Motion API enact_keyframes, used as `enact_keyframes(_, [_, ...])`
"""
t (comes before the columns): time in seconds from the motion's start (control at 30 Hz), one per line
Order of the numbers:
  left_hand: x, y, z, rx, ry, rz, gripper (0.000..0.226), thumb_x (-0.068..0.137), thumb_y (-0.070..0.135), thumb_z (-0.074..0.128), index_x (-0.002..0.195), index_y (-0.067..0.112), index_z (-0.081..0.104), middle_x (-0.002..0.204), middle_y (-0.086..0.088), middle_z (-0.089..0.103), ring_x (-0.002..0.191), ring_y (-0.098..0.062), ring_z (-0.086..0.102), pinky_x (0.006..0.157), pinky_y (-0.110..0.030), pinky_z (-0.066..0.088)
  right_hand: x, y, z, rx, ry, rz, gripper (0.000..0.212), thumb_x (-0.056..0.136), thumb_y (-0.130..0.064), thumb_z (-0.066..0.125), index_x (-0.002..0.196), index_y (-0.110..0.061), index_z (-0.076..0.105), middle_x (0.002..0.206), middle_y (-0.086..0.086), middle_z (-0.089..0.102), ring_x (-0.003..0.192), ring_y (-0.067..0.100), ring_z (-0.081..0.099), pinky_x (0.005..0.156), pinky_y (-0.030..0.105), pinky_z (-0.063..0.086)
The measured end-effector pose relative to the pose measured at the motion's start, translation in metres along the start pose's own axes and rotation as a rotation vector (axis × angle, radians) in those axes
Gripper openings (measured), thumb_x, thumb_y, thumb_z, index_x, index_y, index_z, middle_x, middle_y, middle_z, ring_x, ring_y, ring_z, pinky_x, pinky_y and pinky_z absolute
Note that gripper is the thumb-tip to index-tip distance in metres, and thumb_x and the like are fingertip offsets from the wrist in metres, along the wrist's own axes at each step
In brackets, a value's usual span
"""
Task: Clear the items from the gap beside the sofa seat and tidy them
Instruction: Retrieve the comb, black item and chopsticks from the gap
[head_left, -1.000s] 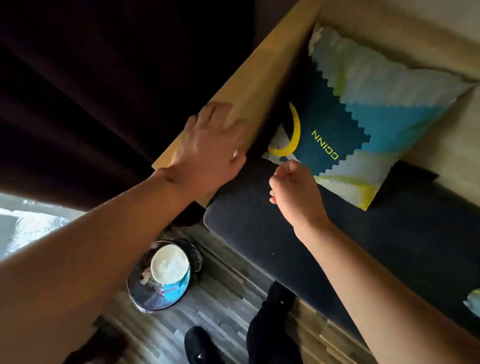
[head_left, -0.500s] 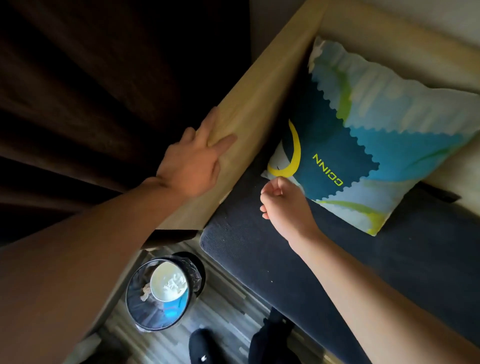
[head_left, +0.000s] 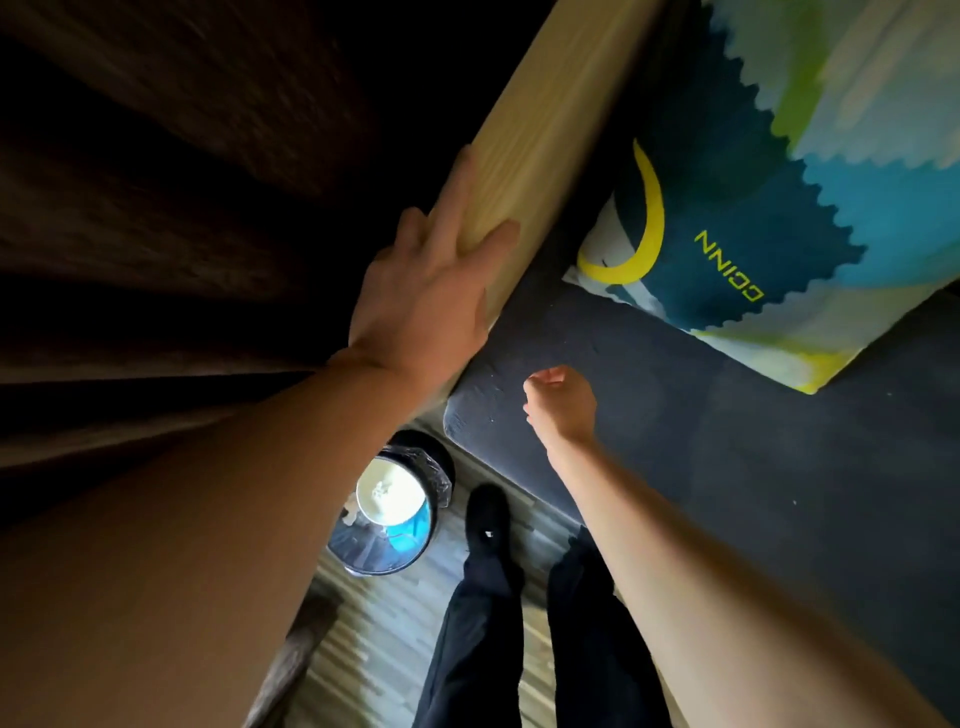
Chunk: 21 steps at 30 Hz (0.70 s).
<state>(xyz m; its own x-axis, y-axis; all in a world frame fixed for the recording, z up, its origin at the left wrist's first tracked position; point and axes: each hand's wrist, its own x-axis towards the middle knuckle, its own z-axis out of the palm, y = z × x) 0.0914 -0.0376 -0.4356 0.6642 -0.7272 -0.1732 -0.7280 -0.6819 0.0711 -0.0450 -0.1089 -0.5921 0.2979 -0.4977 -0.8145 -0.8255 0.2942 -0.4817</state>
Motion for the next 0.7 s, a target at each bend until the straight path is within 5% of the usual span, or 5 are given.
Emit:
enact_keyframes(0.13, [0.003, -0.003, 0.002, 0.001, -0.002, 0.017, 0.067, 0.071, 0.018, 0.068, 0.136, 0.032, 0.055, 0.167, -0.016, 0.02, 0.106, -0.041, 0.054, 0.058, -0.038, 0.049, 0.033, -0.01, 0.029, -0.154, -0.025, -0.059, 0.019, 0.085, -0.016, 0.059, 0.104, -0.016, 0.062, 0.109, 0.012, 0.073, 0.101, 0.034, 0.068, 0.08, 0.035, 0.051])
enact_keyframes(0.27, [0.004, -0.005, -0.001, -0.002, 0.006, 0.033, 0.059, 0.076, 0.027, 0.049, 0.135, 0.029, 0.057, 0.166, -0.019, 0.023, 0.108, -0.043, 0.053, 0.059, -0.04, 0.049, 0.046, -0.008, 0.057, -0.36, -0.128, -0.08, 0.047, 0.092, -0.025, 0.059, 0.135, -0.016, 0.044, 0.125, 0.016, 0.066, 0.112, 0.037, 0.063, 0.082, 0.037, 0.047])
enact_keyframes(0.4, [0.003, -0.003, -0.005, -0.011, -0.01, 0.029, 0.061, 0.079, 0.034, 0.031, 0.132, 0.028, 0.059, 0.166, -0.019, 0.022, 0.11, -0.045, 0.053, 0.062, -0.044, 0.053, 0.054, -0.013, 0.067, -0.307, -0.122, -0.07, 0.058, 0.092, -0.029, 0.059, 0.144, -0.016, 0.036, 0.131, 0.019, 0.063, 0.118, 0.04, 0.06, 0.093, 0.044, 0.051])
enact_keyframes(0.7, [0.003, -0.004, -0.004, -0.038, -0.023, 0.01, 0.041, 0.081, 0.019, 0.045, 0.117, 0.026, 0.064, 0.164, -0.018, 0.028, 0.11, -0.043, 0.054, 0.056, -0.039, 0.047, 0.073, 0.006, 0.067, -0.353, -0.162, -0.133, 0.068, 0.095, -0.032, 0.057, 0.156, -0.029, 0.027, 0.137, 0.019, 0.061, 0.122, 0.039, 0.06, 0.099, 0.044, 0.049])
